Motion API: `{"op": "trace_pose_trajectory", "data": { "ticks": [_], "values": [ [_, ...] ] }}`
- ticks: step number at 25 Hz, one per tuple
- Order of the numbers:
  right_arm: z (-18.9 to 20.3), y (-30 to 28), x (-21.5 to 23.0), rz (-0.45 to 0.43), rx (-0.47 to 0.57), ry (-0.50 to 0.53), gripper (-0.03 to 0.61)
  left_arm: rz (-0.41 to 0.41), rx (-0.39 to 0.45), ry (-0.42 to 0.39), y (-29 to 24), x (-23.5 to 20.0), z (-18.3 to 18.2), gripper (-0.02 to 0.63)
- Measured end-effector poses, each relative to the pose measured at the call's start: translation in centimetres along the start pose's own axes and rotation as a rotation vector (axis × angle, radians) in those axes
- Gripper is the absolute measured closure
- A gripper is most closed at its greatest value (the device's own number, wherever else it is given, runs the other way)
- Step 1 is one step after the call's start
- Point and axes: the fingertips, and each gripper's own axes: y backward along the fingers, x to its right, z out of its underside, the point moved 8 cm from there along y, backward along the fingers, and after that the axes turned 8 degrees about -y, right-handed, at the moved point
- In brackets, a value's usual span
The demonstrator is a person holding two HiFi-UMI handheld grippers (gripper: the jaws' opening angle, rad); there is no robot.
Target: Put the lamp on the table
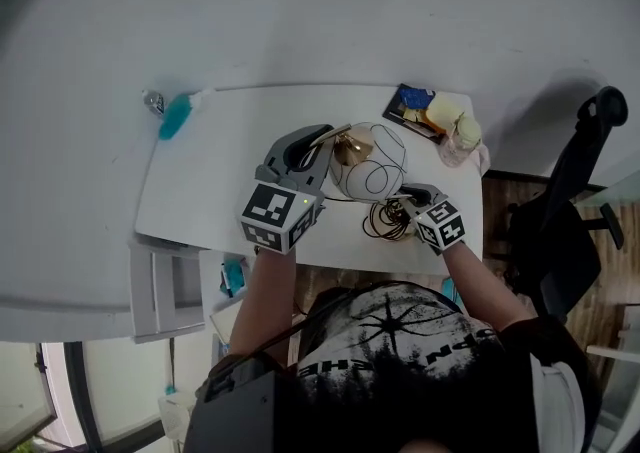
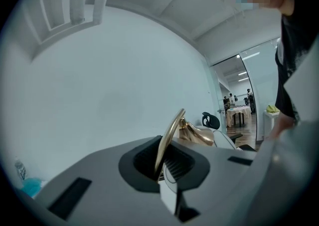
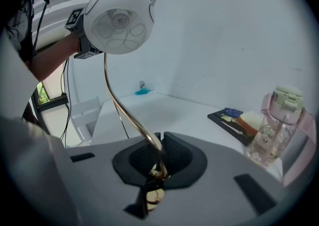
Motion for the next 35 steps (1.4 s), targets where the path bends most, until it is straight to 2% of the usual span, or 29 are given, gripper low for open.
{"op": "trace_pose_trajectory", "data": {
  "ticks": [13,21,30,35],
  "values": [
    [-4.2,-6.5,2.0,0.109,0.037,-0.078,0.557,0.110,0.037,-0.037,-5.2,-8.2,1.2,0.598],
    [-6.6,-10.4,3.2,0.148,0.049,-0.108,0.557,0.149,0.038,-0.018,-8.2,-12.9,2.4,0.598],
    [-8.8,-13.5,5.0,0.180,0.079,-0.146,0.557,0.205,0.056,-0.094,-11.5,-15.5,1.6,0.598],
    [-9.9,-14.9,6.4,0.191,0.105,-0.169,0.557,0.235,0.077,-0.162,-13.9,-16.1,0.1,0.598]
  ]
}}
